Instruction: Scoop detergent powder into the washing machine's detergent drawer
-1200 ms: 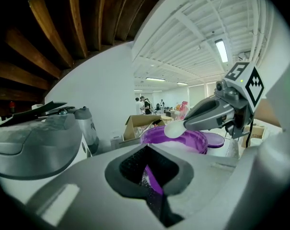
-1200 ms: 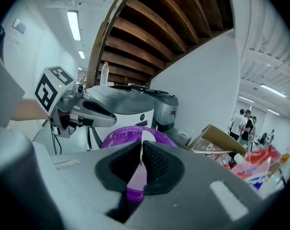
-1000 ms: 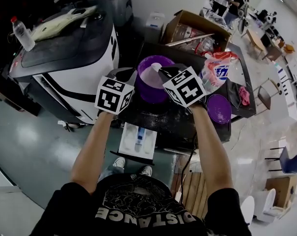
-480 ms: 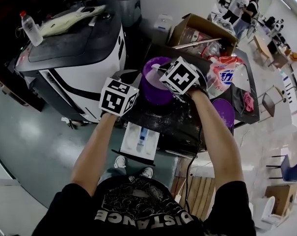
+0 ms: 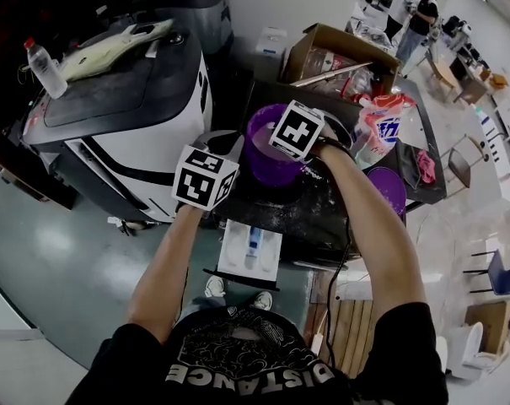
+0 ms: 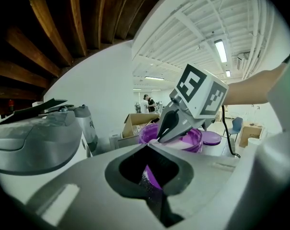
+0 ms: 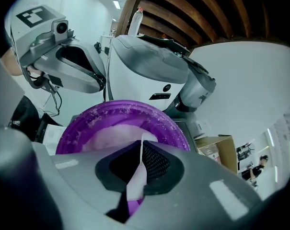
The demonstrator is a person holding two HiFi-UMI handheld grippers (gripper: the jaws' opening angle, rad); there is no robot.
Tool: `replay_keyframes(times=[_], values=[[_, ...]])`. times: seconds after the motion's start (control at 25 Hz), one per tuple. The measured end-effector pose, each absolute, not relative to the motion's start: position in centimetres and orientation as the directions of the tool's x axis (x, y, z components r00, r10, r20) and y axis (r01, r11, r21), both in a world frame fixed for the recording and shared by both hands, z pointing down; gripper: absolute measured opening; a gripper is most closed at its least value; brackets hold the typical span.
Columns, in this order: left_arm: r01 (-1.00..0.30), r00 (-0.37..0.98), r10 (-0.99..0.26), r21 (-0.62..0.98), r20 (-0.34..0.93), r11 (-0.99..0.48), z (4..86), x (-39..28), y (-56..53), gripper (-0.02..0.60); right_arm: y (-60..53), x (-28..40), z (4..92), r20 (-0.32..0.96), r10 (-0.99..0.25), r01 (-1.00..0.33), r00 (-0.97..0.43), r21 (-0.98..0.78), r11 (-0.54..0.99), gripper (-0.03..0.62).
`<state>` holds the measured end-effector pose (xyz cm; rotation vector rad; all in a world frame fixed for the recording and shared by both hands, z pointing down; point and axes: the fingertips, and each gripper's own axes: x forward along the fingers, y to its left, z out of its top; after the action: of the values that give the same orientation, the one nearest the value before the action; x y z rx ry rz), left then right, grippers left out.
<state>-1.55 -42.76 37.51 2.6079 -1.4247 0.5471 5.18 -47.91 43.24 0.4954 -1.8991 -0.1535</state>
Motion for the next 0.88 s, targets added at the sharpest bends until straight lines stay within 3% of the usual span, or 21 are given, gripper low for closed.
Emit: replay_keyframes(times=[0.88], values=[[-0.806, 0.539, -0.757, -0.033, 0.371, -0.590, 38.6, -1.8, -43.6, 0.000, -46.5, 5.0, 45.6, 0.962, -0.218, -0.248, -0.164, 0.174, 0.953, 0.037]])
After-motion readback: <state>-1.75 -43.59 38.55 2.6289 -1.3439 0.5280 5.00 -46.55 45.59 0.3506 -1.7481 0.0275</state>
